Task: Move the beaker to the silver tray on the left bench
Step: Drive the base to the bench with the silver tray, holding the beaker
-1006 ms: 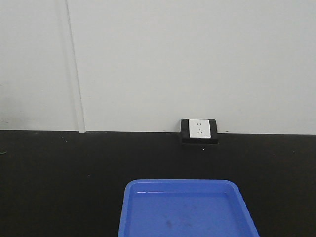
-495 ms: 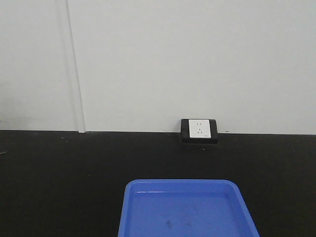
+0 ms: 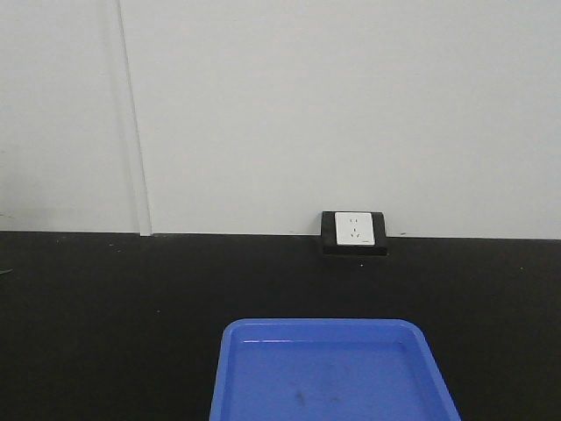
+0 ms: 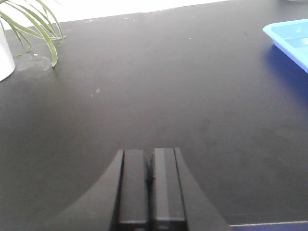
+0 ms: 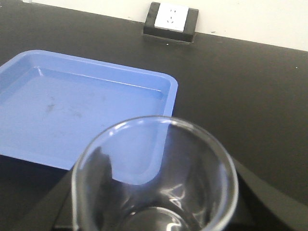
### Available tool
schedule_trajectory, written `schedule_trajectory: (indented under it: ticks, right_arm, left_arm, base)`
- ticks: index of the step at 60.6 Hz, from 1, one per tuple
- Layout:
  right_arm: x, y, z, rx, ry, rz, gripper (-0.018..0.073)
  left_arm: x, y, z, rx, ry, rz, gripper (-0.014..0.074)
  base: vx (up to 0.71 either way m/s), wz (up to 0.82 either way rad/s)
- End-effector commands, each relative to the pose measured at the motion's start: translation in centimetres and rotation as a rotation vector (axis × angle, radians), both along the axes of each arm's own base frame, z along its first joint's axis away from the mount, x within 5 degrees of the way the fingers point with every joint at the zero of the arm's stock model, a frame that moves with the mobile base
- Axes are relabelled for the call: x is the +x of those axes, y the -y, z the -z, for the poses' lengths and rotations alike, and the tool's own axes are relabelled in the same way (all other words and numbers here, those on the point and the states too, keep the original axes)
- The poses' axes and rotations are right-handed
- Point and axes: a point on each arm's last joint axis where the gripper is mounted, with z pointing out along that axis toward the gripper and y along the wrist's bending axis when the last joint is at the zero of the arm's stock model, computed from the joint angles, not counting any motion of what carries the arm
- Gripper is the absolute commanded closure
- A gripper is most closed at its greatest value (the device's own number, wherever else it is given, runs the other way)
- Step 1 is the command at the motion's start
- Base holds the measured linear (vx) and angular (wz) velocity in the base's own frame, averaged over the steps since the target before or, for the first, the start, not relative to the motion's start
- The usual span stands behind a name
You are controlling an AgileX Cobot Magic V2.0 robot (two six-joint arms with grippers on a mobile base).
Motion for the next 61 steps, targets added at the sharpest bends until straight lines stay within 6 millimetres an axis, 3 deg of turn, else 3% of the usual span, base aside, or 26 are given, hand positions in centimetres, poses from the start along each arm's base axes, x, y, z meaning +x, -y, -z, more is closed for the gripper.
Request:
schedule_trajectory:
  ticks: [1, 61]
  right_arm:
    - [0.28, -0.28, -1.05, 0.008, 0.038, -0.028, 0.0571]
    - [0.28, -0.24, -1.03, 0.006, 0.037, -0.024, 0.0571]
  left_arm:
    - [0.18, 0.08, -0.03, -0.005, 0.063, 0.010, 0.0595]
    - [0.18, 0.08, -0.03, -0.005, 0.063, 0.010, 0.0595]
  base:
    - [0.00, 0.00]
    - [-0.07, -0.01]
